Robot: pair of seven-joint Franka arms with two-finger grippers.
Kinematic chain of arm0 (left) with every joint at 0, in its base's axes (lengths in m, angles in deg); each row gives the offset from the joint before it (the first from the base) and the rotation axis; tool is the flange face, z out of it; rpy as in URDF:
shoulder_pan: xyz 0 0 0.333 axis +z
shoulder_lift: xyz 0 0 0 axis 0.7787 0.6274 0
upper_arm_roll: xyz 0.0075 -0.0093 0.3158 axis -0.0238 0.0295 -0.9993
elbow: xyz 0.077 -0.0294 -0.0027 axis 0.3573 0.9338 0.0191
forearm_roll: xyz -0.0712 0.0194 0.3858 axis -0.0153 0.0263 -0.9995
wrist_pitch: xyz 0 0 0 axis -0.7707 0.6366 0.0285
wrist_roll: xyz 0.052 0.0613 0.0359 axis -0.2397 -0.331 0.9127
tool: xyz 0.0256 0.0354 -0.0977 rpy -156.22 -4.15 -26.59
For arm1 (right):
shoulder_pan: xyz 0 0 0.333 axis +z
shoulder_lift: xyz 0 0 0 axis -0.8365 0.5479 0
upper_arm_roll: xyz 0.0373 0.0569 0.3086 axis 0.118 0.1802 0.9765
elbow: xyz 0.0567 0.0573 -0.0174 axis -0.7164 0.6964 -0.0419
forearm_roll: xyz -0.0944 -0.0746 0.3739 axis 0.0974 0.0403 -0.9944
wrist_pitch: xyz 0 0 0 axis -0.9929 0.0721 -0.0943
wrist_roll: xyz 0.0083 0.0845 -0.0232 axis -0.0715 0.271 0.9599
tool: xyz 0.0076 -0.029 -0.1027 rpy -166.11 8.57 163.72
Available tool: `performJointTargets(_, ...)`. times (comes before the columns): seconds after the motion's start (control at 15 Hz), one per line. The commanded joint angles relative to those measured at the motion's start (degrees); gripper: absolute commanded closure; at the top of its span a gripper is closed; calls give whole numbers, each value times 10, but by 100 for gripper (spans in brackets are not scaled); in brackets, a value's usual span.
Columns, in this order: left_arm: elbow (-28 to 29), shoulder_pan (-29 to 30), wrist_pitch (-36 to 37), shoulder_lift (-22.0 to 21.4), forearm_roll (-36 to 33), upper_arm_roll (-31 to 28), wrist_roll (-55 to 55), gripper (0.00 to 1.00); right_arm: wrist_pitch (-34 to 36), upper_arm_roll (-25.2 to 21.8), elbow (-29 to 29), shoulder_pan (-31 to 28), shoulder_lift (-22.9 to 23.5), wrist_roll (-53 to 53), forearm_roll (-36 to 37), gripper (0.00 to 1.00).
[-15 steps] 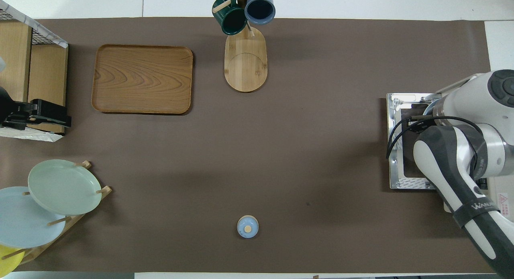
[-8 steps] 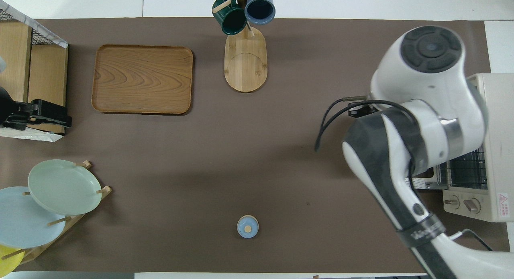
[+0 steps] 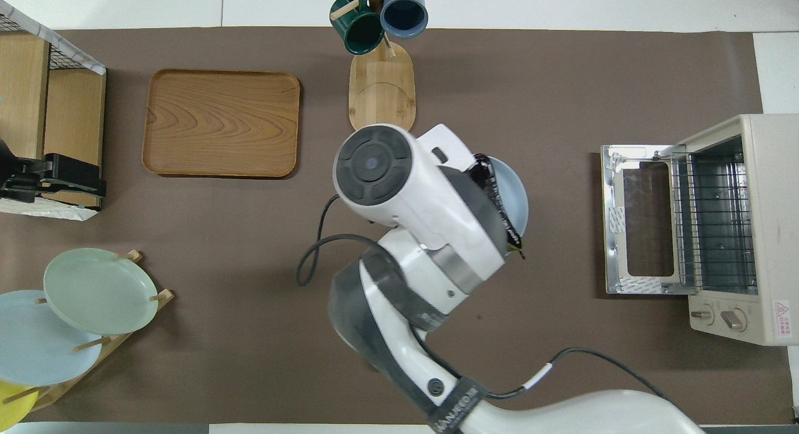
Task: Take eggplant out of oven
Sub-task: 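Pull the plate with eggplant out and set it mid-table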
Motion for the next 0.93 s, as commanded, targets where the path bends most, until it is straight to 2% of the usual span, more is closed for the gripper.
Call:
performJointTargets(0.0, 14, 11, -12, -12, -2, 2, -4, 0, -44, -1, -70, 21, 79, -34, -11, 100)
performJointTargets(0.2, 14, 12, -13, -12, -2, 2, -4, 0, -114, 1, -25, 28, 84, -39, -47, 100)
performJointTargets(0.4, 15, 18, -26, -12, -2, 2, -2, 0, -226, 2, 53, 36, 74, -42, -85, 100)
performJointTargets(0.47, 15, 23, -28, -12, -2, 2, -2, 0, -227, 1, 56, 36, 74, -41, -85, 74)
performJointTargets(0.6, 20, 24, -36, -12, -2, 2, -3, 0, -232, 2, 46, 48, 74, -39, -78, 47)
performJointTargets(0.73, 23, 23, -41, -12, -2, 3, -3, 0, -204, 0, 24, 51, 70, -30, -47, 35)
performJointTargets(0.87, 22, 22, -42, -12, -2, 3, -2, 0, -129, -3, 11, 40, 44, 4, 3, 39)
